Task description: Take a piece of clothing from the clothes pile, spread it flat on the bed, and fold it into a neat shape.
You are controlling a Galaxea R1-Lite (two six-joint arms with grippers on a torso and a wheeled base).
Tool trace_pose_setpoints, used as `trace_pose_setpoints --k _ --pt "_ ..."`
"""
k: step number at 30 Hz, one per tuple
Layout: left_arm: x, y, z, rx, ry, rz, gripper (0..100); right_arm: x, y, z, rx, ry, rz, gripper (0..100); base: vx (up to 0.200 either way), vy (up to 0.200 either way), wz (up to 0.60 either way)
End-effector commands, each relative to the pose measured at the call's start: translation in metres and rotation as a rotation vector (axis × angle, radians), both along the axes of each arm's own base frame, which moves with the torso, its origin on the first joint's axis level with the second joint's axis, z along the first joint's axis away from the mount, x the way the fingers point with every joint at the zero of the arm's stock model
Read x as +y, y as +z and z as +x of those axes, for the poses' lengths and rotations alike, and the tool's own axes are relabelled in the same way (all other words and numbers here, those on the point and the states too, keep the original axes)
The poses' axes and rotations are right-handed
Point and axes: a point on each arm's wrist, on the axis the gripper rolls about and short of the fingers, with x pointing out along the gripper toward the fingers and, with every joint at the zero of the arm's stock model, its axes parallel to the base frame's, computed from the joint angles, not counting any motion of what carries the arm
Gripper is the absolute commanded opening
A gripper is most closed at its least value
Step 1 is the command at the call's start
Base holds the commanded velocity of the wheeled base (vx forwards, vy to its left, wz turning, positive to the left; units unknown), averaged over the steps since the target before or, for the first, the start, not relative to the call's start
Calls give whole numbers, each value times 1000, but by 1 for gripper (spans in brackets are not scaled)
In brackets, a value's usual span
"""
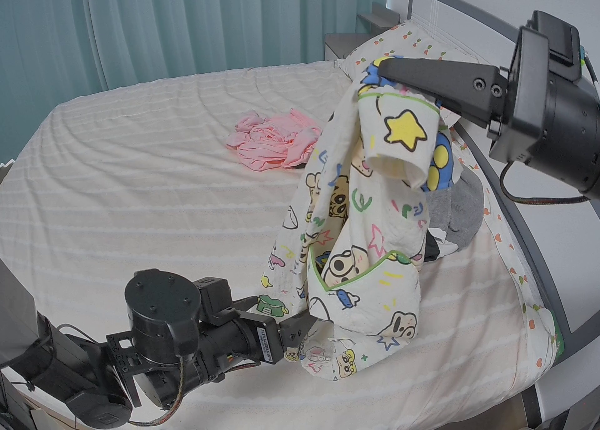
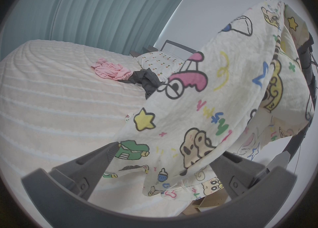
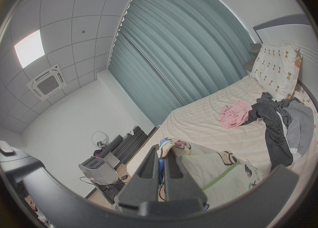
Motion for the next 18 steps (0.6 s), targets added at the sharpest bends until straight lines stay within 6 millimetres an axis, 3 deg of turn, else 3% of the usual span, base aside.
trace_pose_setpoints --k 1,8,18 --pt "5 1 3 -7 17 -4 100 -2 1 1 -2 -5 2 0 0 0 0" --pt "7 0 8 -15 35 -8 100 -2 0 1 -1 -8 0 0 0 0 0" --pt "-10 -12 7 -57 7 -19 100 0 -2 3 5 -6 -5 0 0 0 0"
